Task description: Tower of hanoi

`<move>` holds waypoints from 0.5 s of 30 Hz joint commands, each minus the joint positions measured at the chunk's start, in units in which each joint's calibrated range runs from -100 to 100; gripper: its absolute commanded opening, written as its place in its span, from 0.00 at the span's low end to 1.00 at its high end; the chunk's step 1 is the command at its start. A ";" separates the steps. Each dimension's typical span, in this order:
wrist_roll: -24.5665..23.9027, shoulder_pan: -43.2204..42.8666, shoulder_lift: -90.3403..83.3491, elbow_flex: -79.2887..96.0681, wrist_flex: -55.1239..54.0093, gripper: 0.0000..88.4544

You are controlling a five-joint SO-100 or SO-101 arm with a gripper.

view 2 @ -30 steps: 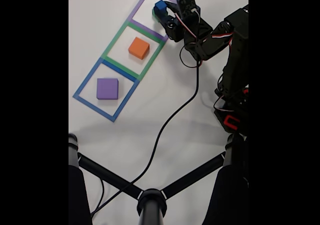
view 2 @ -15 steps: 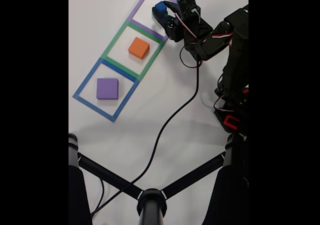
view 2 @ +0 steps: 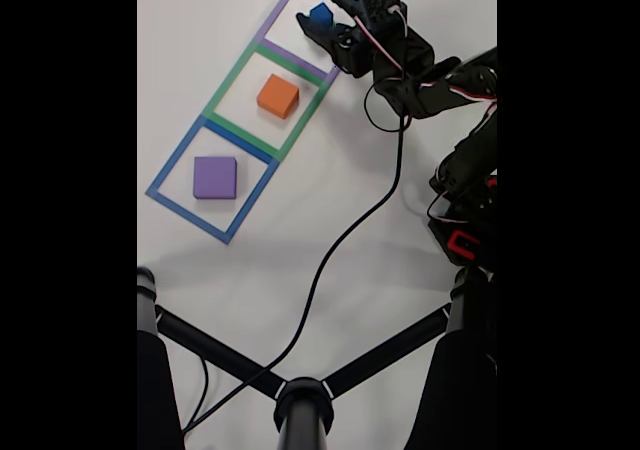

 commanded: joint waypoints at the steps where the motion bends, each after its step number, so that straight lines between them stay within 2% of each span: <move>1: 0.00 0.88 -16.35 -5.85 20.99 0.28; 6: 0.00 -0.41 -29.41 -22.02 57.25 0.34; 10: -1.10 -2.55 -34.30 -36.93 83.64 0.34; 13: -2.39 -4.61 -36.62 -45.29 97.64 0.33; 15: -4.60 -6.36 -37.90 -49.83 104.76 0.28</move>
